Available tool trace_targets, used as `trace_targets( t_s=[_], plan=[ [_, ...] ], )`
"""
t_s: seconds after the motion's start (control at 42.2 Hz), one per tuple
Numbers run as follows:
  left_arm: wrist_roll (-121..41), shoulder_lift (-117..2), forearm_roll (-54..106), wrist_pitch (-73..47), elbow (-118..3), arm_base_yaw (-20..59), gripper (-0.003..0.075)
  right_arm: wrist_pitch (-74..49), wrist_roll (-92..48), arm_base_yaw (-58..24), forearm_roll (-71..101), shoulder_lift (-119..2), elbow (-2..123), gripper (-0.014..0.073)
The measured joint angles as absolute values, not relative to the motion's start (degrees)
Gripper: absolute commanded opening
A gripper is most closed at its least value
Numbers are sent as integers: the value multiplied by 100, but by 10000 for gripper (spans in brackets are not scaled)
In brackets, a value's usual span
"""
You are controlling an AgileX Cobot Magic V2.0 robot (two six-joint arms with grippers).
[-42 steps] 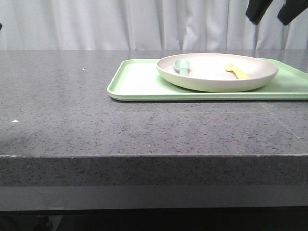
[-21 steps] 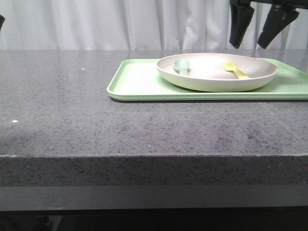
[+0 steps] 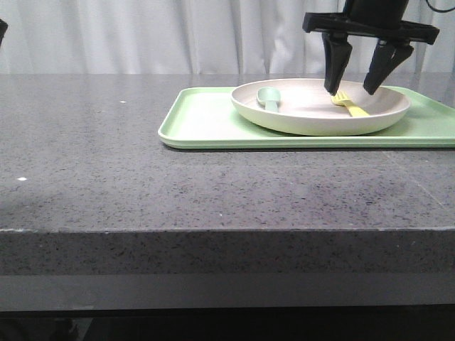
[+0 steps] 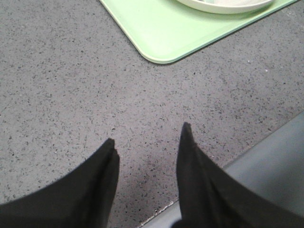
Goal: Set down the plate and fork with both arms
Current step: 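Lower the right gripper over the yellow fork on the plate, then close the right gripper on the yellow fork handle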
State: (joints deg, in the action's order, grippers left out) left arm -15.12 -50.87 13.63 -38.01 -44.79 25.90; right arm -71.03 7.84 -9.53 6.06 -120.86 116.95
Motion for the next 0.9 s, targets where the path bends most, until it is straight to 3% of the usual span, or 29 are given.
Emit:
trace_targets(
  t_s=[0.616,0.711,0.901],
  plan=[
    [-1512,-5087,1363,-3766,-4479,2590,295,-7103,796,-953,549,-12313,11707,451],
    [-1512,-5087,1363,-3766,-4479,2590,295,-7103,796,-953,549,-12313,11707,391],
    [-1512,-5087,1363,-3766,-4479,2590,295,-7103,785,-953,560,-12322,11707,190]
  ],
)
